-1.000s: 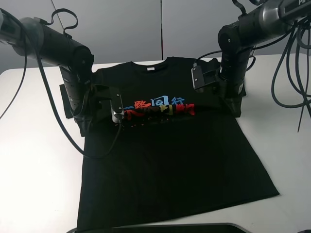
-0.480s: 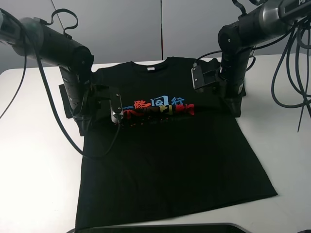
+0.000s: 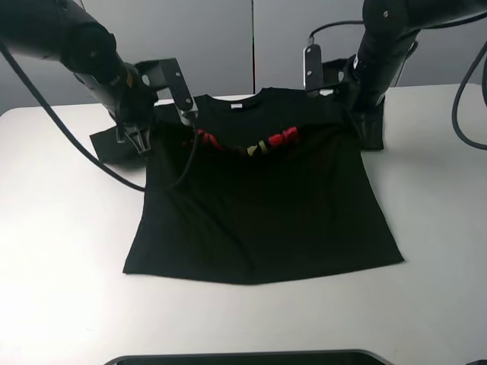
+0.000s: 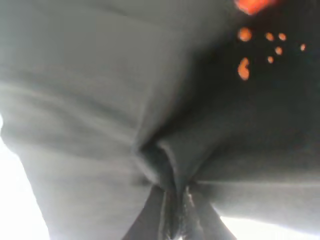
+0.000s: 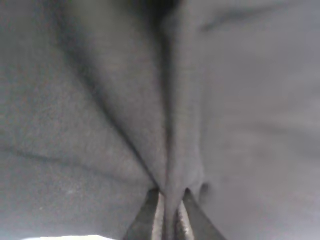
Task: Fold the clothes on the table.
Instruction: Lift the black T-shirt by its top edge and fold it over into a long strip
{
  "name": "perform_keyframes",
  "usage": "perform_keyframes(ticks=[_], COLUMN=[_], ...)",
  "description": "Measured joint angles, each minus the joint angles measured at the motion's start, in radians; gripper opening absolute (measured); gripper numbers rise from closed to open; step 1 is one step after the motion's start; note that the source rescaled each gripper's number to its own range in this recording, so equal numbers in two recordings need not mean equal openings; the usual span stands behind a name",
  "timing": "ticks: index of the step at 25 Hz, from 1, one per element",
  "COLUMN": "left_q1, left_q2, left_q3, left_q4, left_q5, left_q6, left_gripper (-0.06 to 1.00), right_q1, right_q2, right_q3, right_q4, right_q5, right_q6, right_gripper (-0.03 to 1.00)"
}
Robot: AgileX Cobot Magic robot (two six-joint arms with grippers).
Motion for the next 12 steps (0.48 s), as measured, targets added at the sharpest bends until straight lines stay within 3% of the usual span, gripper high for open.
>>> perform_keyframes(ticks=[4, 6, 9, 12], left_q1=[0.0, 0.0, 0.0, -0.01], left_q2=[-0.038, -0.038, -0.046, -0.073], left_q3=[-0.146, -0.241, -0.36, -0.399], left_q4=[0.231, 0.282, 0.27, 0.184], left_q5=[0.048, 0.087, 0.134, 0.21], left_q6=[-0.234, -0.312, -0.337, -0.282], left_gripper=[0.0, 0.0, 0.0, 0.0], right_q1=[0.0, 0.0, 0.0, 0.0], right_q2=[-0.123, -0.165, -0.231, -0.273], right_q3=[-0.016, -0.057, -0.113, -0.125], right_q4=[-0.199, -0.287, -0.344, -0.253], right_q5=[-0.104, -0.111, -0.087, -0.002], right_q6=[0.125, 0.232, 0.328, 0.345], right_gripper=[0.0, 0.0, 0.0, 0.0])
